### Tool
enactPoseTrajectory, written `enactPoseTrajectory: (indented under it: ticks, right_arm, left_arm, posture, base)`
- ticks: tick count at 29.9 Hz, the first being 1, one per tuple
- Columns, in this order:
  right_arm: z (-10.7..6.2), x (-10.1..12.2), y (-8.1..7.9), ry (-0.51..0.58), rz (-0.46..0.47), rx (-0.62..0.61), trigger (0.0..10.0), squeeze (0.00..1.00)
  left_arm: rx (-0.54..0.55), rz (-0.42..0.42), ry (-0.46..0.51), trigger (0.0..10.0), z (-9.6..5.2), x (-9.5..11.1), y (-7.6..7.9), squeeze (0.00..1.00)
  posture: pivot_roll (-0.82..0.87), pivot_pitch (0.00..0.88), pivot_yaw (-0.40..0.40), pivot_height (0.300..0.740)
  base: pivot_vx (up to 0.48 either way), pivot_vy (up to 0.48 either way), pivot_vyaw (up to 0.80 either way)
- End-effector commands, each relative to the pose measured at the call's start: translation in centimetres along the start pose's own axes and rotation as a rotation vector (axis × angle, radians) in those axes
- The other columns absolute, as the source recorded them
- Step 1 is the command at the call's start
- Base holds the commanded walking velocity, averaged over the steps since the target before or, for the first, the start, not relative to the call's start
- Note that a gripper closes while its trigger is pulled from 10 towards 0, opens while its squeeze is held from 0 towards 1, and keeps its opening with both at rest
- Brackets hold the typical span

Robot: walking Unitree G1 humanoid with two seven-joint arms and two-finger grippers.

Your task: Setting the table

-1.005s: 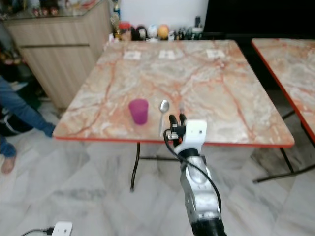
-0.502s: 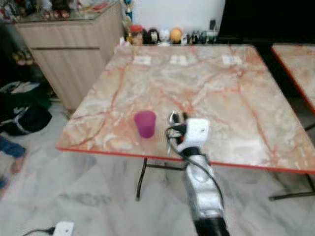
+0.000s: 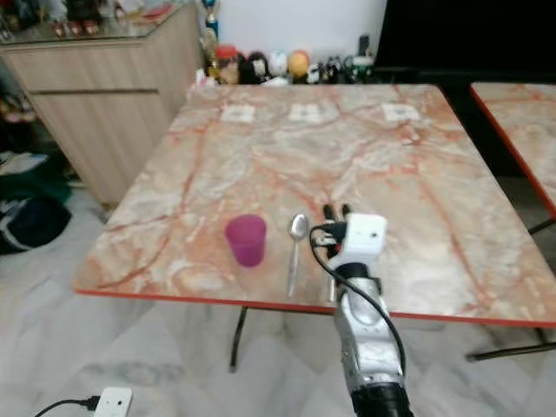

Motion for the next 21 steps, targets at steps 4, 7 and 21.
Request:
enactPoseTrajectory:
  ticks: [4, 7, 21]
  right_arm:
    - [0.4, -0.2, -1.1, -0.002, 0.015, 0.020, 10.0, 0.00]
    - [0.4, -0.2, -1.1, -0.006, 0.013, 0.018, 10.0, 1.00]
    - [-0.2, -5.3, 3.0, -0.292, 0.060, -0.243, 10.0, 0.00]
  left_arm:
    - [0.005, 0.003, -0.033, 10.0, -0.2, -1.1, -0.3, 0.00]
    - [0.003, 0.002, -0.033, 10.0, -0.2, -1.1, -0.3, 0.00]
    - [0.002, 0.002, -0.040, 10.0, -0.3, -1.3, -0.3, 0.00]
  posture:
    - [-0.11, 0.000, 0.043, 0.740]
    - [-0.11, 0.000, 0.042, 0.740]
    - [-0.10, 0.000, 0.041, 0.740]
  base:
    - [0.000, 0.000, 0.00]
    - [0.000, 0.000, 0.00]
    - [0.000, 0.000, 0.00]
Point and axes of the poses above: a point about 5 cm out from each wrist's last joint towards the gripper, its own z axis pointing out of the wrist towards the gripper, its own x axis along the axis of the wrist's last joint, y = z × x, the point moved 3 cm from there along z, pointing out of the wrist towards the gripper, and after that the axes turned 10 degrees about z, right-handed, at the moved point
